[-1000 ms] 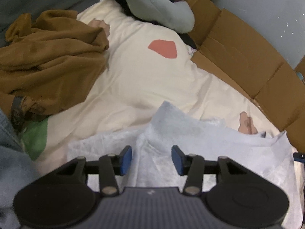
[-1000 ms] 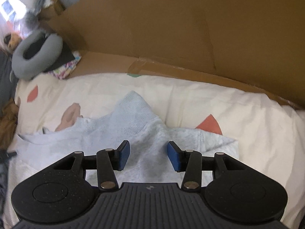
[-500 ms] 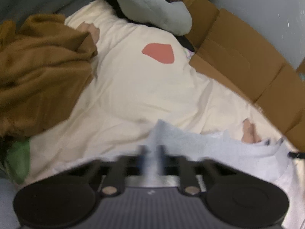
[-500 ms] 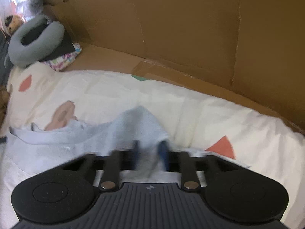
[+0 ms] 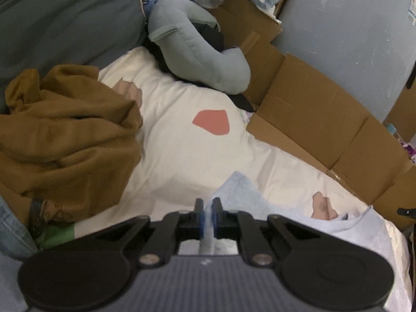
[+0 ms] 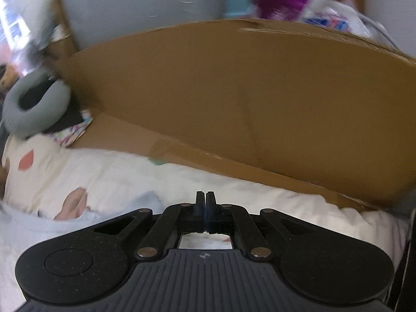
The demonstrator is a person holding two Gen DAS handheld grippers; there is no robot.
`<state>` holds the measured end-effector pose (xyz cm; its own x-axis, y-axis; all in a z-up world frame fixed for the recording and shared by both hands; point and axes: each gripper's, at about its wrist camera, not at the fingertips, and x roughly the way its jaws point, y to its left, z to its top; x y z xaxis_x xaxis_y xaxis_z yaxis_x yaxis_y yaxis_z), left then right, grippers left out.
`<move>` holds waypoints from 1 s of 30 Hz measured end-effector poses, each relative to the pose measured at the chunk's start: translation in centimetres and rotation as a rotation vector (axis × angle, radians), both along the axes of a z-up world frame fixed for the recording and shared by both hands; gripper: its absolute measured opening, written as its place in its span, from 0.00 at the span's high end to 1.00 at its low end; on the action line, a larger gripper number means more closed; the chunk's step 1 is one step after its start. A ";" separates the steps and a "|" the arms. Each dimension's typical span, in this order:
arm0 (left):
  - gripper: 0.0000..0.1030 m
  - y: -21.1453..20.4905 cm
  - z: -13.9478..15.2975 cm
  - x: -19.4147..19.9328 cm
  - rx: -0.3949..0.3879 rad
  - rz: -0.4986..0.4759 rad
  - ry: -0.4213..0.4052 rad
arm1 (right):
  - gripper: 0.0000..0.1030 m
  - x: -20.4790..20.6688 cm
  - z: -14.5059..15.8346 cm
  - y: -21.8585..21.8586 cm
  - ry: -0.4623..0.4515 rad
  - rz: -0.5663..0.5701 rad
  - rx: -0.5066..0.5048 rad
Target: Fold clothes
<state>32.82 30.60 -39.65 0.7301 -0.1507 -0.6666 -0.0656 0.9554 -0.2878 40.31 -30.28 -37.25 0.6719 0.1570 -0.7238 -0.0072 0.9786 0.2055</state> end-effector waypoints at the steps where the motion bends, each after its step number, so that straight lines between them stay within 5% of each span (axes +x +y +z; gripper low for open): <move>1: 0.94 -0.1 -0.2 0.2 0.007 -0.002 0.006 | 1.00 0.1 -0.1 -0.5 0.011 0.002 0.011; 7: 0.92 0.1 -3.0 1.4 0.003 0.026 0.121 | 0.94 0.5 -1.7 0.9 0.065 0.052 0.068; 8: 0.91 -0.2 -3.2 1.5 0.012 0.019 0.128 | 0.85 0.6 -2.0 1.2 0.075 0.060 0.079; 9: 0.89 -0.4 -3.2 1.6 0.016 0.010 0.132 | 0.64 0.8 -2.3 1.5 0.084 0.069 0.089; 11: 0.69 -0.9 -3.3 1.9 0.025 -0.014 0.135 | 0.48 1.2 -2.8 2.5 0.091 0.082 0.079; 15: 0.52 -1.8 -3.9 2.8 0.064 -0.045 0.149 | 0.46 2.2 -4.1 4.4 0.132 0.138 0.040; 19: 0.52 -1.9 -4.8 3.7 0.076 -0.037 0.174 | 0.46 2.6 -5.5 5.8 0.158 0.173 0.002; 20: 0.54 -1.8 -5.0 3.8 0.066 -0.038 0.173 | 0.56 2.5 -5.6 5.9 0.149 0.177 -0.004; 21: 0.56 -1.8 -5.1 3.9 0.056 -0.039 0.171 | 0.81 2.4 -5.6 5.9 0.137 0.181 -0.011; 22: 0.69 -1.8 -5.1 3.9 0.048 -0.048 0.164 | 0.87 2.4 -5.6 5.9 0.135 0.184 -0.021; 25: 0.89 -2.1 -4.5 3.8 0.050 -0.075 0.131 | 0.90 2.3 -4.9 5.4 0.115 0.198 -0.033; 30: 0.92 -2.1 -3.5 3.3 0.053 -0.103 0.068 | 0.91 1.9 -2.9 4.2 0.066 0.186 -0.035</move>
<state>36.12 28.53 -43.18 0.6657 -0.1858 -0.7227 0.0160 0.9718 -0.2351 42.20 -26.05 -40.19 0.5847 0.2485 -0.7722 -0.1768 0.9681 0.1777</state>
